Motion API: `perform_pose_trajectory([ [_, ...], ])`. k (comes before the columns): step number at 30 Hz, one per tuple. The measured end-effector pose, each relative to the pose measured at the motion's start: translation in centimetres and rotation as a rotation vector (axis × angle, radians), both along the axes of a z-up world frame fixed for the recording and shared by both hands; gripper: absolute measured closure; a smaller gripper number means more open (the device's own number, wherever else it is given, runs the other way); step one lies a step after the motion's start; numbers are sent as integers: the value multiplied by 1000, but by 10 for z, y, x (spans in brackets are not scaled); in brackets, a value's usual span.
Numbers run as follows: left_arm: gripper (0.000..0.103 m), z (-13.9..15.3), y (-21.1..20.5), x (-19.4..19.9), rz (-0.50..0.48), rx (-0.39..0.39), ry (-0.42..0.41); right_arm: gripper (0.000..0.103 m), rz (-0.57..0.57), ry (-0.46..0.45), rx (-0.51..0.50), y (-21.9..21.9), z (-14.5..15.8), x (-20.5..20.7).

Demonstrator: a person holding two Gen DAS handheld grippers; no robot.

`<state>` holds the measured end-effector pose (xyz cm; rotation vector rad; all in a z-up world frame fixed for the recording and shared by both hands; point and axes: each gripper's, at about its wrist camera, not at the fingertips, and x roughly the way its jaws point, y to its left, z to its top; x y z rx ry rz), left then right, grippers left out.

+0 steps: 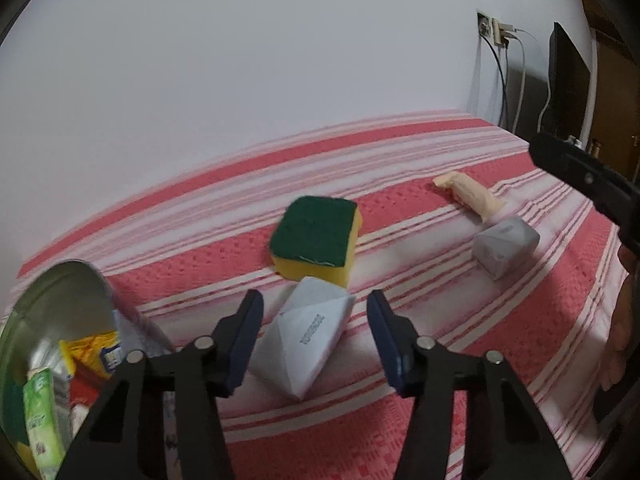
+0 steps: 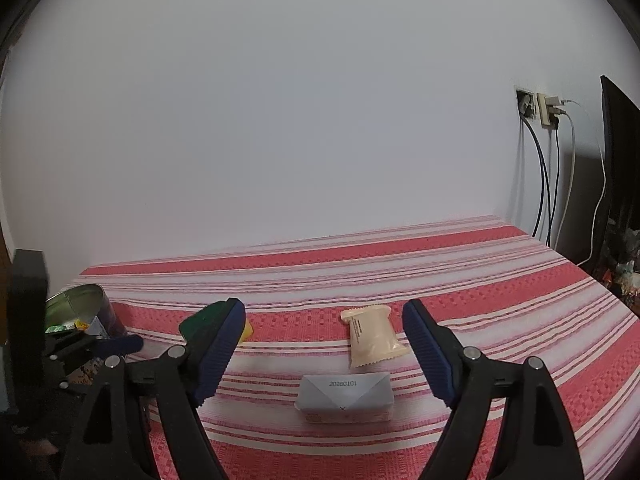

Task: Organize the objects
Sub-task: 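Move the left gripper to the white paper packet while the right gripper approaches the beige pastry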

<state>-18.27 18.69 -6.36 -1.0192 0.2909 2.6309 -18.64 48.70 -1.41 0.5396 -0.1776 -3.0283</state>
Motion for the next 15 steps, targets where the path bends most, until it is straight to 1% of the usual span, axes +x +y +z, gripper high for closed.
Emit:
perform_pose_trajectory([
  [2, 49, -1, -1, -1, -21, 25, -23, 17, -10, -2, -3, 0, 0, 0],
  [3, 45, -2, 0, -4, -46, 31, -40, 15, -12, -3, -6, 0, -1, 1],
  [4, 37, -1, -1, -2, -61, 33, -45, 15, -16, -6, -9, 2, 0, 1],
  [5, 37, -1, -1, -2, -58, 34, -46, 14, -26, -13, -13, 3, -1, 0],
  [11, 38, -4, -7, -11, -41, 35, -80, 14, -44, -56, -28, 8, -4, -7],
  [12, 39, -6, -9, -13, -36, 37, -95, 14, -47, -59, -25, 8, -5, -8],
  [13, 47, -8, -11, -17, -29, 40, -112, 14, -48, -62, -21, 7, -5, -8],
  [15, 48, -12, -16, -22, -20, 56, -144, 14, -46, -64, -11, 5, -5, -8],
])
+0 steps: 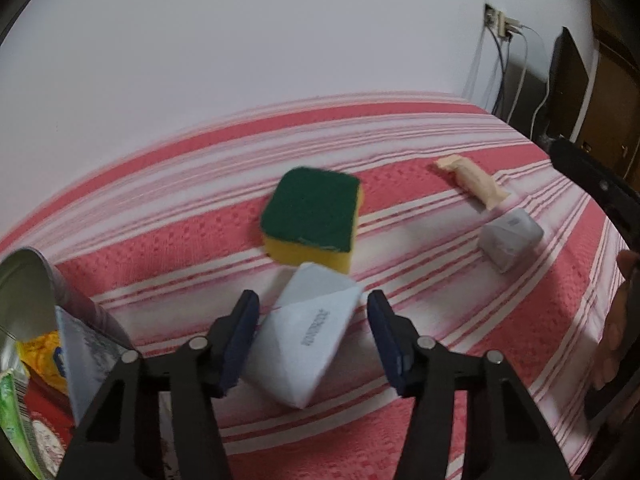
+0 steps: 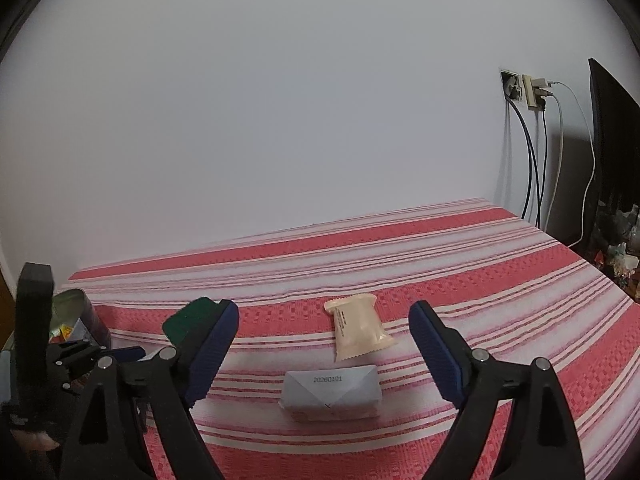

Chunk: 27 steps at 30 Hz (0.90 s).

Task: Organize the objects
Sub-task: 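Move the left gripper to the white paper packet while the right gripper approaches the beige pastry, then grasp the white paper packet with the left gripper while the right gripper grasps the beige pastry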

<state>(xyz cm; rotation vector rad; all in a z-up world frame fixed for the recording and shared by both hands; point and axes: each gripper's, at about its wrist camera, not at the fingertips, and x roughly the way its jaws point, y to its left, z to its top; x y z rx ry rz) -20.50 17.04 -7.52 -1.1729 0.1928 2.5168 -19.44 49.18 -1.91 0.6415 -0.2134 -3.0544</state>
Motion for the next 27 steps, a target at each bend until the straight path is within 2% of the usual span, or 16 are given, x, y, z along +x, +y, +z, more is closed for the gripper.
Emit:
perform_pose_trajectory([
  [5, 67, -3, 0, 0, 12, 8, 3, 14, 3, -5, -4, 0, -1, 0],
  [9, 68, 0, -2, 1, 49, 5, 35, 14, 23, -53, -80, 17, -7, -9],
  [12, 68, 6, -5, 1, 92, 17, 92, 14, -4, -98, -87, 35, -11, -20],
  [18, 68, 11, -11, -10, 171, 58, 129, 14, -47, -210, -15, 52, -19, -53],
  [22, 68, 13, -13, -15, 209, 69, 151, 14, 16, -297, 45, 37, -27, -82],
  [27, 68, 15, -13, -16, 218, 77, 168, 14, 54, -365, 177, 8, -35, -102],
])
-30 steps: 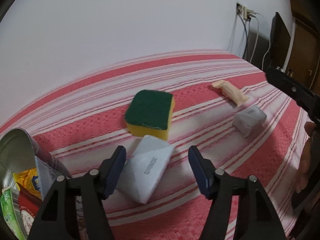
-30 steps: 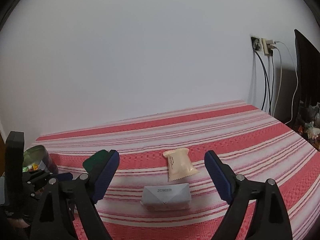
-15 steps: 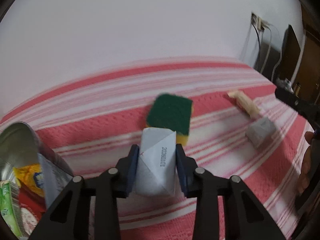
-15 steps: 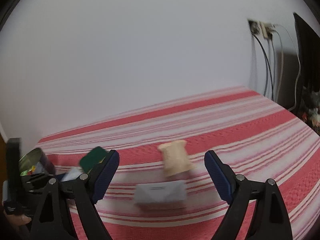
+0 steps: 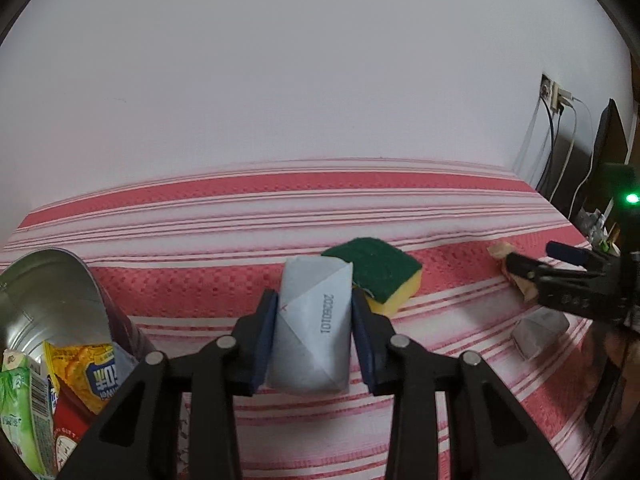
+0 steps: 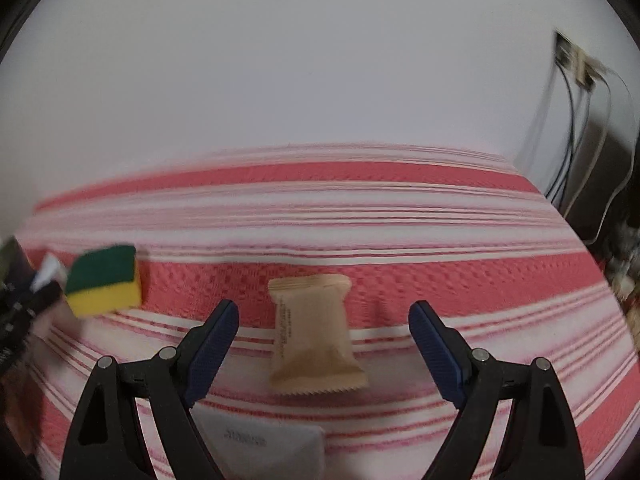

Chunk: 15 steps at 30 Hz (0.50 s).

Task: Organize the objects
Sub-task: 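Grasp the white paper packet with the left gripper while the right gripper grasps the beige pastry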

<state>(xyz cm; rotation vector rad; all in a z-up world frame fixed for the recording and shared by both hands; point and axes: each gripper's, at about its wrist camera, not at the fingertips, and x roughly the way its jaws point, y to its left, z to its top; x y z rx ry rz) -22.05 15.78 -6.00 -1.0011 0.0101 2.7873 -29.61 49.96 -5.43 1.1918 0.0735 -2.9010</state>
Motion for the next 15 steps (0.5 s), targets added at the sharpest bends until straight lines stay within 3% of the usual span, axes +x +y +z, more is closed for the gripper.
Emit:
perform_pose_trajectory([
  [2, 68, 0, 1, 2, 5, 1, 8, 19, -2, -35, 31, -4, -5, -4],
  [3, 68, 1, 1, 2, 5, 2, 12, 34, -6, -41, 35, -5, -6, -4],
  [5, 68, 3, 2, 4, 8, -3, 25, 51, -9, -50, 29, -3, -7, -4],
  [10, 68, 7, 0, 11, 1, -29, 67, 58, -5, -89, 11, -1, -11, -6],
  [15, 68, 10, -2, 15, 7, -42, 97, 63, -6, -46, 26, -2, -4, 4],
])
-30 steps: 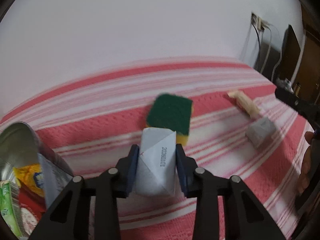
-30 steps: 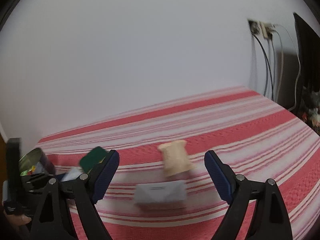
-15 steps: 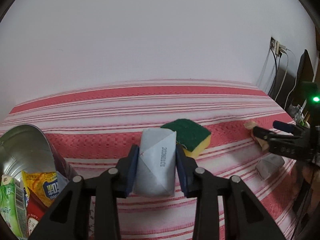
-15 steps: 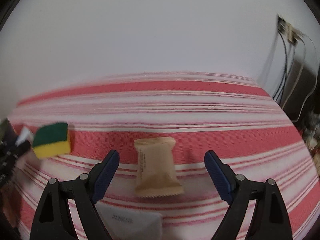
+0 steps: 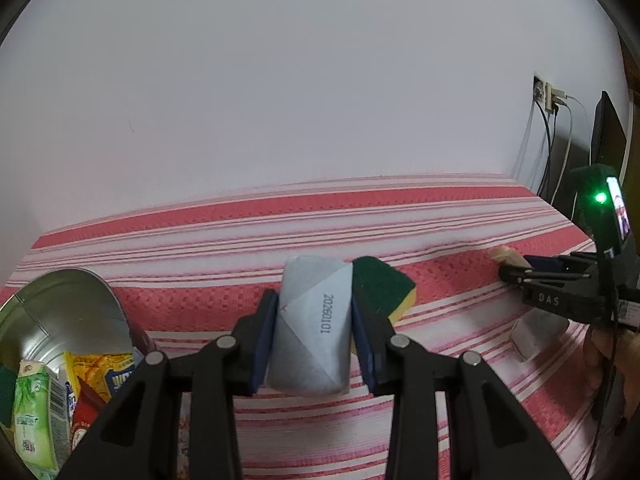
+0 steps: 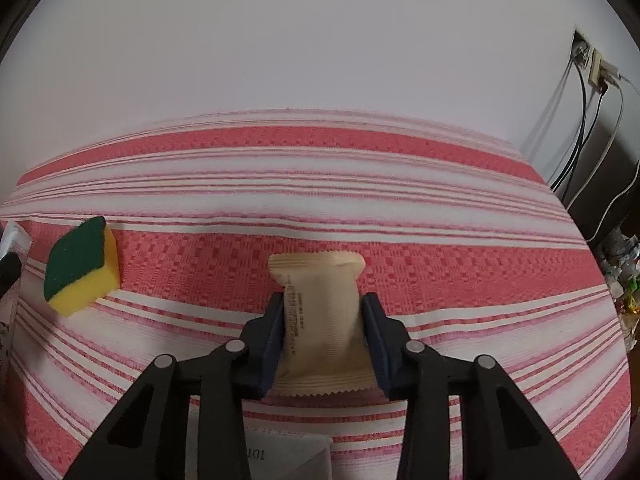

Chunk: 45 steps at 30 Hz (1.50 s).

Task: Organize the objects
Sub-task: 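Grasp the white paper packet with the left gripper while the right gripper grasps the beige pastry, then lift and carry the paper packet and beige pastry in both grippers toward the tin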

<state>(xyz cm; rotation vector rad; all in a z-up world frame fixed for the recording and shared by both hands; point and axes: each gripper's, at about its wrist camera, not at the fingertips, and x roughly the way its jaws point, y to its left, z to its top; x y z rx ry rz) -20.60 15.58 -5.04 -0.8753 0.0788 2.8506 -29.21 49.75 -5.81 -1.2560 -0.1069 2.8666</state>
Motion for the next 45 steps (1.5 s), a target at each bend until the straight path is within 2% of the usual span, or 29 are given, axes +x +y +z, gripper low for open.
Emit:
perform_pose_trajectory([
  [26, 68, 1, 5, 4, 10, -5, 37, 64, -1, 201, -5, -21, 27, 32],
  [45, 68, 5, 7, 12, 23, 7, 72, 64, 29, 291, -38, -26, 34, 66],
])
